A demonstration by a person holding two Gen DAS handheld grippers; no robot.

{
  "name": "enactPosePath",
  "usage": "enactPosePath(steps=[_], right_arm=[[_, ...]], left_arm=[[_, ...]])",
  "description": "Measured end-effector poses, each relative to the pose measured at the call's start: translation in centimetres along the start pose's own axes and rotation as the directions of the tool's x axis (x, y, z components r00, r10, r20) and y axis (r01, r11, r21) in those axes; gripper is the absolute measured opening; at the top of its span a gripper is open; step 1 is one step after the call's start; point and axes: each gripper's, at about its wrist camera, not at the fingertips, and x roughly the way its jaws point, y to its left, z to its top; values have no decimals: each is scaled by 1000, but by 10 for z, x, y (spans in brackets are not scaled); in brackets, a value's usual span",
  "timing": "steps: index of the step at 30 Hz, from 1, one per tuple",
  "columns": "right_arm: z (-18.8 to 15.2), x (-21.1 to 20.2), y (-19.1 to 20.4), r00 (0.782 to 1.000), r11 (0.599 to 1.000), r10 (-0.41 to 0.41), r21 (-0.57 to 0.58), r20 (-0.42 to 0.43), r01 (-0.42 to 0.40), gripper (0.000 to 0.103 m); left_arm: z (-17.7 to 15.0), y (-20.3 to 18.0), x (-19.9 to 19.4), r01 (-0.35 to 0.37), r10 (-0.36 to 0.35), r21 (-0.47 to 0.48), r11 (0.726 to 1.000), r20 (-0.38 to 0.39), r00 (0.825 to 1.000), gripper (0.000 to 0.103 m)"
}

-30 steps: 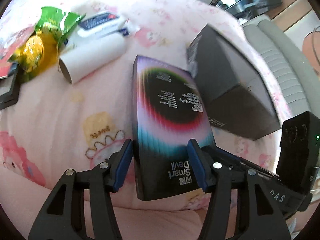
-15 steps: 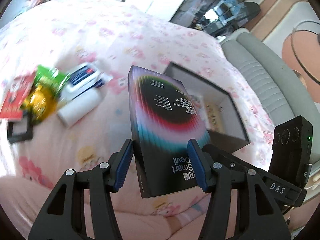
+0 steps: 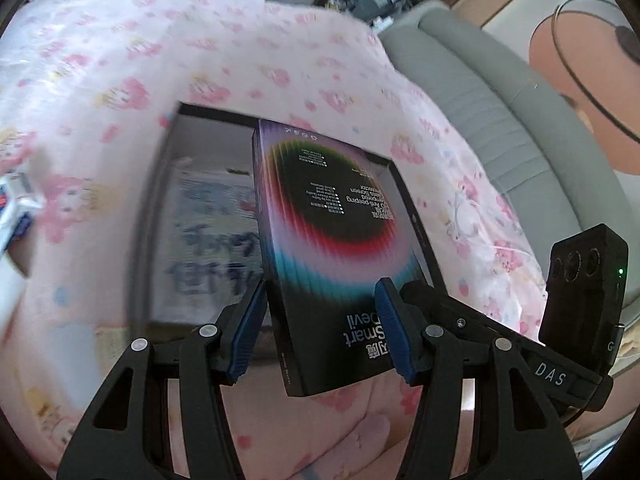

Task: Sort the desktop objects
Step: 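Lift the screen-protector box over the DAPHNE box opening with the left tool, then lower the box into the DAPHNE box beside the Shin-chan kit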

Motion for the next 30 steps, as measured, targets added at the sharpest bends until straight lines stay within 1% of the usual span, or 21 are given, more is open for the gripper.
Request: enactPosePath(steps=[3, 7, 9, 12, 15, 17, 19, 21, 23, 25, 26, 29, 30], right_arm=[[1, 5, -29, 1000, 997, -15, 81, -3, 15, 34], [3, 10, -47, 998, 991, -65, 113, -19, 66, 34], [2, 11, -48, 996, 990, -88, 110, -15, 89, 34], [3, 15, -46, 992, 986, -126, 107, -22, 127, 34], [2, 19, -39, 982, 980, -184, 68, -35, 186, 34], [0, 20, -38, 979, 977, -200, 61, -35, 202, 34], [-1, 19, -39, 977, 975, -212, 62, -34, 213, 34], [0, 19, -40, 977, 974, -210, 75, -31, 212, 34], [0, 14, -41, 977, 973, -213, 83, -21, 214, 34], [4, 15, -43, 977, 973, -213, 89, -11, 213, 34], [6, 16, -44, 977, 973, -213, 94, -8, 213, 34], [9, 15, -46, 974, 969, -227, 99, -5, 226, 34], [10, 16, -45, 974, 969, -229, 97, -5, 228, 34]], left_arm=[[7, -5, 32, -9, 9, 3, 1000, -60, 998, 57], [8, 0, 56, 12, -16, -37, 999, -107, 994, 57], [8, 2, 62, 16, -23, -55, 998, -119, 993, 57], [9, 4, 69, 5, -13, -57, 998, -138, 990, 57], [8, 4, 76, -21, 14, -44, 999, -158, 987, 53], [6, 6, 81, -38, 29, -48, 998, -176, 984, 53], [4, 7, 84, -41, 29, -62, 997, -187, 982, 53], [2, 8, 82, -44, 31, -69, 997, -183, 983, 53], [2, 10, 75, -48, 36, -76, 996, -154, 987, 53], [4, 12, 68, -66, 55, -84, 994, -125, 991, 53], [5, 13, 66, -86, 76, -85, 993, -118, 990, 53], [6, 12, 71, -160, 150, -61, 985, -142, 978, 50], [6, 11, 73, -171, 162, -52, 984, -153, 975, 49]])
